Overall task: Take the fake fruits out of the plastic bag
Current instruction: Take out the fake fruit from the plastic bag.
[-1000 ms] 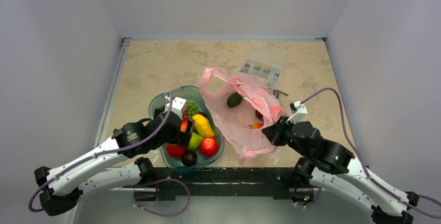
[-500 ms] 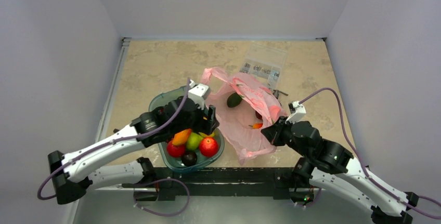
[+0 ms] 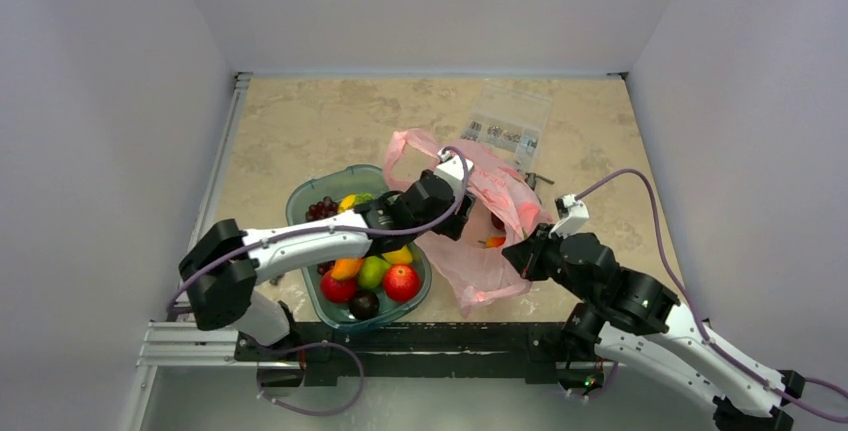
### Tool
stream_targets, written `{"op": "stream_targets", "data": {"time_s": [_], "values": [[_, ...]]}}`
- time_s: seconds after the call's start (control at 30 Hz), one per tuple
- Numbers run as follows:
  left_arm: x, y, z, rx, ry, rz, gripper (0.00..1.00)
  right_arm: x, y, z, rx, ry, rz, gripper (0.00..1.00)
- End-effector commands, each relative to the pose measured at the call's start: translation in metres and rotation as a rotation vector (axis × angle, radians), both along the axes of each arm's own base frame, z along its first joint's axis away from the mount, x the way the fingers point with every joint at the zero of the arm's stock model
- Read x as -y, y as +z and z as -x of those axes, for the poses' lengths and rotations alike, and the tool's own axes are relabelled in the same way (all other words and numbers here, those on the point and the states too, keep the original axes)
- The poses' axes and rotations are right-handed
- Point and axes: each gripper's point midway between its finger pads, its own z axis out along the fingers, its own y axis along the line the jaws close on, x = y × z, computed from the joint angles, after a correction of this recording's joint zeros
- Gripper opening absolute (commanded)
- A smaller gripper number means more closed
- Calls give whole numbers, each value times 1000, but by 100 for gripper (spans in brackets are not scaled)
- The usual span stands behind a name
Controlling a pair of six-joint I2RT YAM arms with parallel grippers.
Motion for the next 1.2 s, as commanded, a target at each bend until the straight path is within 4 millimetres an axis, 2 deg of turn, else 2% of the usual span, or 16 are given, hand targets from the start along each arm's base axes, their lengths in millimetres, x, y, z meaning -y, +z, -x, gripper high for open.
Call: {"op": "stream_targets", "data": {"time_s": [0.0, 0.1, 0.2, 0.33, 0.63, 0.77, 0.87, 1.03, 1.17], "values": [[24, 22, -44, 194, 52, 35, 68, -3, 6, -2, 22, 8, -18, 0], [35, 11, -61, 214, 46, -9, 72, -3, 7, -2, 23, 8, -19, 0], [38, -13, -78, 206, 37, -84, 76, -2, 7, -2, 23, 7, -19, 0], [29, -35, -99, 174, 66, -168, 77, -2, 7, -1, 23, 8, -20, 0], [31, -72, -119, 127, 68, -258, 82, -2, 5, -2, 16, 1, -11, 0], [34, -93, -128, 109, 55, -288, 82, -1, 5, -3, 15, -3, -10, 0], [36, -93, -136, 144, 60, -252, 76, -1, 4, -3, 12, -3, -8, 0], [36, -81, -148, 225, 83, -236, 49, -2, 4, -3, 10, -5, -7, 0], [39, -73, -152, 253, 83, -219, 33, -2, 5, -3, 11, -4, -6, 0]]}}
